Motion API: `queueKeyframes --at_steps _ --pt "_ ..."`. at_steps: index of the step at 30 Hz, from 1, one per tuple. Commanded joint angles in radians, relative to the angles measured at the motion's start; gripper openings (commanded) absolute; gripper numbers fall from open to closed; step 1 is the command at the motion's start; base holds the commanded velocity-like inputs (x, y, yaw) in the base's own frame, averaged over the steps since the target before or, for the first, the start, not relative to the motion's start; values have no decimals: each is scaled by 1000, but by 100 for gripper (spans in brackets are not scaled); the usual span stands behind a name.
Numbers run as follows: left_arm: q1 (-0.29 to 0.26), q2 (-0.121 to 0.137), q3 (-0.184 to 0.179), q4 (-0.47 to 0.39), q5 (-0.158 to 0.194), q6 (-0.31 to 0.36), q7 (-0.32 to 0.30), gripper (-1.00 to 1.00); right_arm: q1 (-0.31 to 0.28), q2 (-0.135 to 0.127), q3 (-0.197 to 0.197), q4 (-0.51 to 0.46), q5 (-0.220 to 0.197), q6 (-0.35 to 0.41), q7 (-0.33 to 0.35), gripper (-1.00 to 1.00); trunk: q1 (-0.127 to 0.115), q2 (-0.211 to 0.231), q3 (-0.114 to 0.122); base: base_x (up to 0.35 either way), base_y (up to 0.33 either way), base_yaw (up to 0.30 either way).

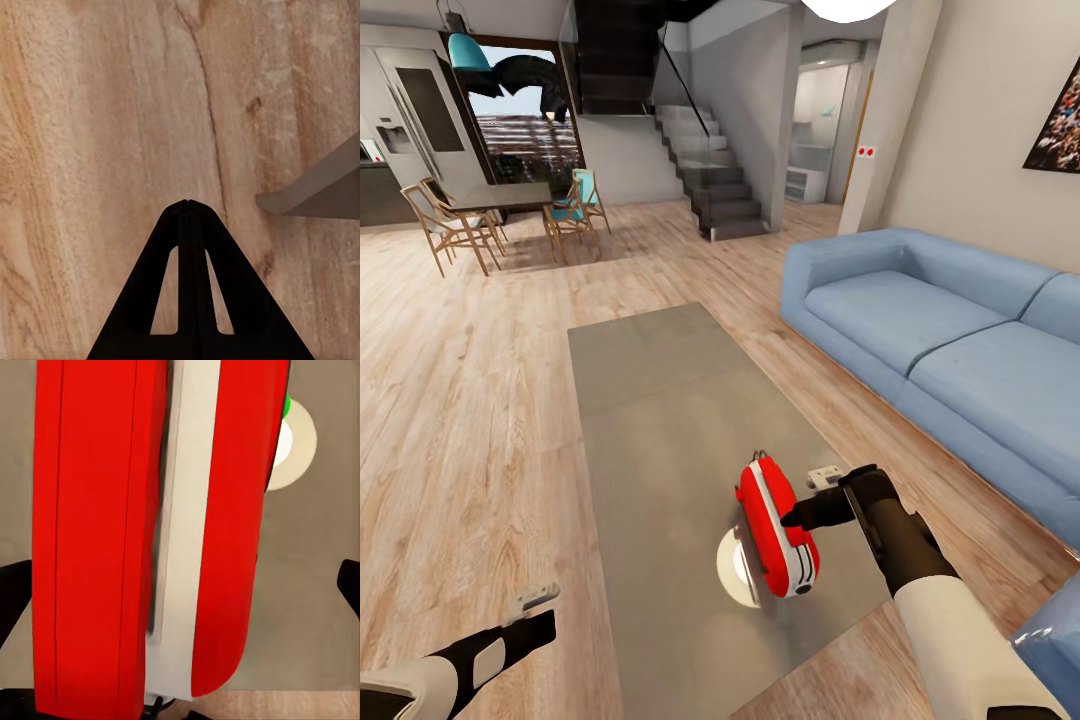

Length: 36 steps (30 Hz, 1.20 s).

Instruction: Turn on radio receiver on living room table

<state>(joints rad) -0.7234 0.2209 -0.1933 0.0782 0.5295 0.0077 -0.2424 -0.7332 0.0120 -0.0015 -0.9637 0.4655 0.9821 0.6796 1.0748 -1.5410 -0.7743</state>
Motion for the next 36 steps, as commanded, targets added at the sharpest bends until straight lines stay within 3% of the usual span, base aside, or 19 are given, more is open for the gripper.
queueKeyframes --at_steps 1,19,36 --pt "0 0 0 0 0 0 0 -100 0 0 0 0 1 0 0 100 0 0 0 0 0 0" --pt "-1 9 0 1 -2 -1 -1 -100 0 0 0 0 -1 0 0 100 0 0 0 0 0 0" --pt "-1 14 -1 2 -3 0 2 -100 0 0 0 0 -1 0 0 100 -65 119 53 0 0 0"
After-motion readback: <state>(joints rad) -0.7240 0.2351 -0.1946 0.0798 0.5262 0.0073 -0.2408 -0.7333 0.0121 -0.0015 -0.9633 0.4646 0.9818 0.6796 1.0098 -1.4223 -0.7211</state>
